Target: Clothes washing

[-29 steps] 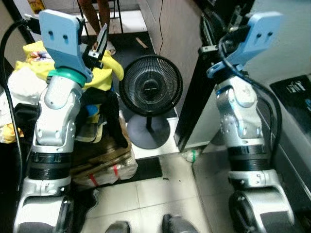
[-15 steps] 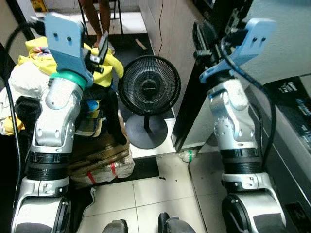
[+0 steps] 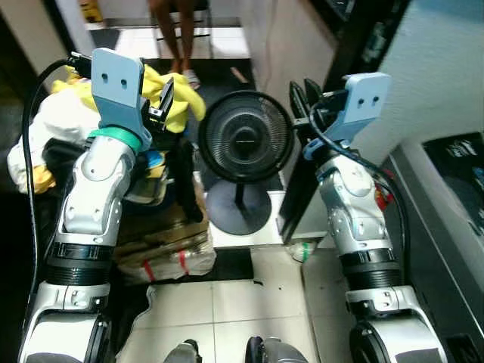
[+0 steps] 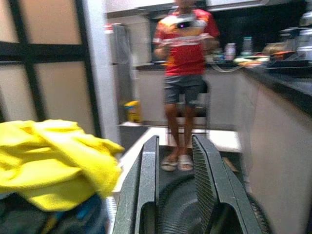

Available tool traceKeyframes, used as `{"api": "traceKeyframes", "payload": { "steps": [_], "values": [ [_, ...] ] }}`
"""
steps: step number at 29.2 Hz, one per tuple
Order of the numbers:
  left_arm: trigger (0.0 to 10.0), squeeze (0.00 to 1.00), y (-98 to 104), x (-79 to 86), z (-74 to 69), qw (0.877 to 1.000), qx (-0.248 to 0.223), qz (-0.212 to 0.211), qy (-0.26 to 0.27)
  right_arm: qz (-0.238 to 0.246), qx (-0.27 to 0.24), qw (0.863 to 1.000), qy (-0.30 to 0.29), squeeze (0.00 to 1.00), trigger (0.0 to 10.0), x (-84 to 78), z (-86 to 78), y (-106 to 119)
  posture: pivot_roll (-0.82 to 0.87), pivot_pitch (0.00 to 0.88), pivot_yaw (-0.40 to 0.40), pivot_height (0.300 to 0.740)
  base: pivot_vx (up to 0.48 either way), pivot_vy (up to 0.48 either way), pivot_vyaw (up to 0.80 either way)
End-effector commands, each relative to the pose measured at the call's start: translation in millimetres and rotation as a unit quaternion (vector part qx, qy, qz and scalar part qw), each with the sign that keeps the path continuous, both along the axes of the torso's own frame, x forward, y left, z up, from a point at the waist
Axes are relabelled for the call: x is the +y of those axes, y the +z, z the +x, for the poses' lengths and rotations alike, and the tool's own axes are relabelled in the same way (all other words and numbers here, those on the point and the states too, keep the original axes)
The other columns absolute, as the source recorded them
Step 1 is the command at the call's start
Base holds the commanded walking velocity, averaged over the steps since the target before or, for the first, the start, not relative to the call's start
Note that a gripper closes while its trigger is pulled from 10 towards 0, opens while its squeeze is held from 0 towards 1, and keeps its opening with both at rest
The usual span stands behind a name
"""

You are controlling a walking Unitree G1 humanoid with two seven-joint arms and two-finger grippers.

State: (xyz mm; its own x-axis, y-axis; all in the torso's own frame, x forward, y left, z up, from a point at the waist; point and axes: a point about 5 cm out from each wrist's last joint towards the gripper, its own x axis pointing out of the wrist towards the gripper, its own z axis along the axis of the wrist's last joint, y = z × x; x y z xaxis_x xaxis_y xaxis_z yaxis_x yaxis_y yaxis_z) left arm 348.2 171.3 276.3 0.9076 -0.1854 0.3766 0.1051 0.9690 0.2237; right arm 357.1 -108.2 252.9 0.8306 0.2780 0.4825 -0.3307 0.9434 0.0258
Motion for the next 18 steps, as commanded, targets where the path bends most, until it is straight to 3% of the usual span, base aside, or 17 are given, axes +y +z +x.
{"api": "traceKeyframes", "payload": {
  "steps": [1,18],
  "values": [
    [10.0,0.00,-6.6,0.8,0.3,1.000,0.009,0.003,0.001,0.000,-0.001,1.000,-0.002,0.00,10.0,-2.0,0.2,-0.3,0.05,0.062,0.009,0.740,0.000,0.000,0.80],
    [10.0,0.00,-7.3,2.3,0.3,1.000,0.007,0.006,0.008,0.003,-0.013,1.000,-0.010,0.00,10.0,-5.5,1.0,4.3,0.05,0.069,0.009,0.740,0.000,0.000,0.80]
  ]
}}
